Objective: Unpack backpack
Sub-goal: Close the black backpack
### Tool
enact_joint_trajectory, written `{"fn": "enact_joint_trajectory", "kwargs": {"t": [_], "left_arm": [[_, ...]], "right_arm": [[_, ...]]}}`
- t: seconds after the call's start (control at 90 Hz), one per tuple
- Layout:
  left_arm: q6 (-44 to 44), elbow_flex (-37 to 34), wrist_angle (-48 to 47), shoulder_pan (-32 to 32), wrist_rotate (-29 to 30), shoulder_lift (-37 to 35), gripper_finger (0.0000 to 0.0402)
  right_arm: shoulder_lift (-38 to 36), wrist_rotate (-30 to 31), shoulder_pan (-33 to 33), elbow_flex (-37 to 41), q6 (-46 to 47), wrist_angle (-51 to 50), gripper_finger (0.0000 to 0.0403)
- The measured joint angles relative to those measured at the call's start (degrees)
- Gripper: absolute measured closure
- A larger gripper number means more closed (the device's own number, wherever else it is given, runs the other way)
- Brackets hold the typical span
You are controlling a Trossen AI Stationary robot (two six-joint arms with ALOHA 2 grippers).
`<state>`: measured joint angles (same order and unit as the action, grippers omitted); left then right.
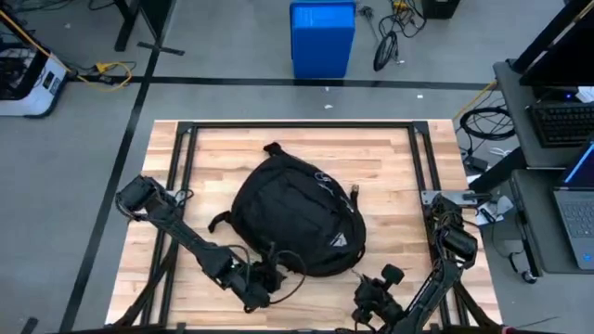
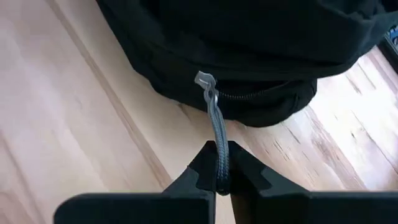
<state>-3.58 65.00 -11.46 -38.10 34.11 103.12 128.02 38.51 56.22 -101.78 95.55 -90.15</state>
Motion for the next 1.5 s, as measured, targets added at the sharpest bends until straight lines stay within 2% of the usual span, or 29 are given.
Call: {"fn": "enact_joint_trajectory", "kwargs": {"t": [0.156,0.311,0.478,0.6,0.722,0.844,0.944,1.067,1.144,1.211,1.267,1.389,1.5], "left_arm": [[5.4,5.02,2.1,-0.34,-0.01,-0.05,0.0149],[8.84,6.46,19.5,0.5,-0.39,0.18,0.0143],[15.72,6.44,29.29,2.2,-5.91,3.22,0.0143],[16.18,6.41,34.0,3.18,-10.88,6.5,0.0143],[16.1,8.05,33.86,4.19,-11.99,11.5,0.0143],[17.32,10.16,33.07,5.13,-6.79,16.32,0.0143],[21.99,12.0,33.33,5.52,0.27,19.09,0.0143],[26.66,12.44,33.17,5.94,5.16,20.46,0.0148],[26.48,12.47,31.82,6.48,5.52,20.54,0.0168],[25.94,12.52,29.74,6.93,5.51,20.54,0.0204],[24.8,12.58,27.02,7.13,5.51,20.54,0.0247],[23.41,12.63,22.4,6.92,5.51,20.5,0.037],[24.01,12.73,20.3,5.88,5.33,20.42,0.0386]], "right_arm": [[-0.41,0.55,0.31,-0.44,-0.01,0.03,0.0403],[-0.44,3.5,0.47,-1.96,-0.23,0.11,0.0403],[-0.44,5.15,0.49,-3.82,-2.12,0.16,0.0403],[-0.44,5.31,0.47,-4.62,-3.7,0.18,0.0403],[-0.44,5.49,0.27,-4.68,-4.26,0.15,0.0403],[-0.44,5.54,0.01,-4.68,-4.31,0.15,0.0403],[-0.44,5.56,0.04,-4.68,-4.31,0.17,0.0403],[-0.44,5.56,0.05,-4.68,-4.31,0.22,0.0403],[-0.44,5.58,0.04,-4.68,-4.31,0.46,0.0403],[-0.44,5.56,0.04,-4.68,-4.33,0.5,0.0403],[-0.44,5.5,0.09,-4.68,-4.52,0.62,0.0403],[-0.41,5.03,0.24,-5.79,-4.77,0.8,0.0403],[-0.41,5.04,0.77,-7.84,-5.88,1.94,0.0403]]}}
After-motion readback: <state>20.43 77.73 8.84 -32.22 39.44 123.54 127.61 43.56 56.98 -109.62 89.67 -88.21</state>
